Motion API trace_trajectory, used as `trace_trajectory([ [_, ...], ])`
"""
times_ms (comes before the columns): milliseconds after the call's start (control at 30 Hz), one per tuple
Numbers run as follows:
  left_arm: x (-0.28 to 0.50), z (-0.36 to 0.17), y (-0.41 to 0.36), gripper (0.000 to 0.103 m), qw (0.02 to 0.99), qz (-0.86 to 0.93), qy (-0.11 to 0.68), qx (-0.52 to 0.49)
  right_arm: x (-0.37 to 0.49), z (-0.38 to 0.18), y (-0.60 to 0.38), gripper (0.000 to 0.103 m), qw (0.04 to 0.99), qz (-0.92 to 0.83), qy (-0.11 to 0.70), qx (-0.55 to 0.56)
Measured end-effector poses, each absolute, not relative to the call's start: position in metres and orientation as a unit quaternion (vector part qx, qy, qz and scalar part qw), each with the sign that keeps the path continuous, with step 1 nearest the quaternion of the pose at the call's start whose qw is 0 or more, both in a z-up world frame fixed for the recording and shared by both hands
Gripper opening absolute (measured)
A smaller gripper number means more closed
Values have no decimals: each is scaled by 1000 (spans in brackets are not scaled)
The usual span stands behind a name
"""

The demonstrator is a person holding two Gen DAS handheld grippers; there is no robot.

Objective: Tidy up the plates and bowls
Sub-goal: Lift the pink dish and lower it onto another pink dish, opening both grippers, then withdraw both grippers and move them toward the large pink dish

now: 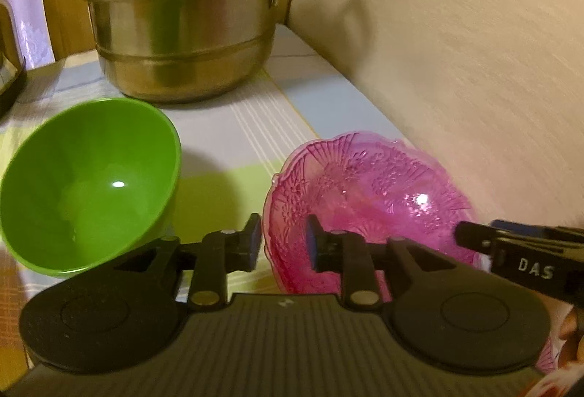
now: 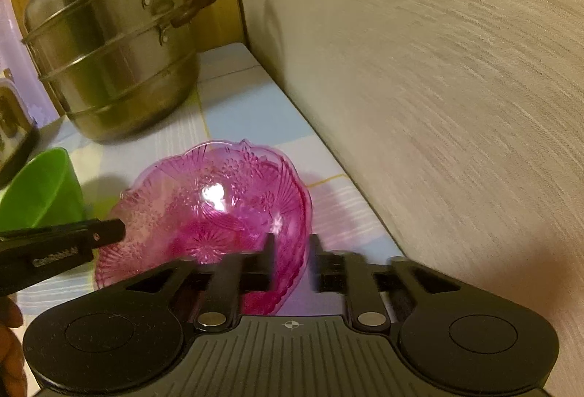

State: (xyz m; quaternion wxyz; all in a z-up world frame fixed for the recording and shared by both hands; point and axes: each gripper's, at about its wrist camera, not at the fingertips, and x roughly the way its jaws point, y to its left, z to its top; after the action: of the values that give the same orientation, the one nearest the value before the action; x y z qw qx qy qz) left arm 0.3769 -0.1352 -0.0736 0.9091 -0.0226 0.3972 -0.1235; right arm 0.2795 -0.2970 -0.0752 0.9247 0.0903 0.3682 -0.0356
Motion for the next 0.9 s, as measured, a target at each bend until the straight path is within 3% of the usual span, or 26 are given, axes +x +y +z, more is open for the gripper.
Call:
trace_trajectory([
  [33,376,-73,-134,26,909,-123,397,-26,277,-73,-299,66,927,-34,360,101],
  [467,328,-49,-116,33,908,-122,396,-66,239,-50,-317,67,936,-52,315,151],
  [900,245,-36,-111,39,901,-123,404,-100,133,-40,-324,67,937,-72,304,158],
])
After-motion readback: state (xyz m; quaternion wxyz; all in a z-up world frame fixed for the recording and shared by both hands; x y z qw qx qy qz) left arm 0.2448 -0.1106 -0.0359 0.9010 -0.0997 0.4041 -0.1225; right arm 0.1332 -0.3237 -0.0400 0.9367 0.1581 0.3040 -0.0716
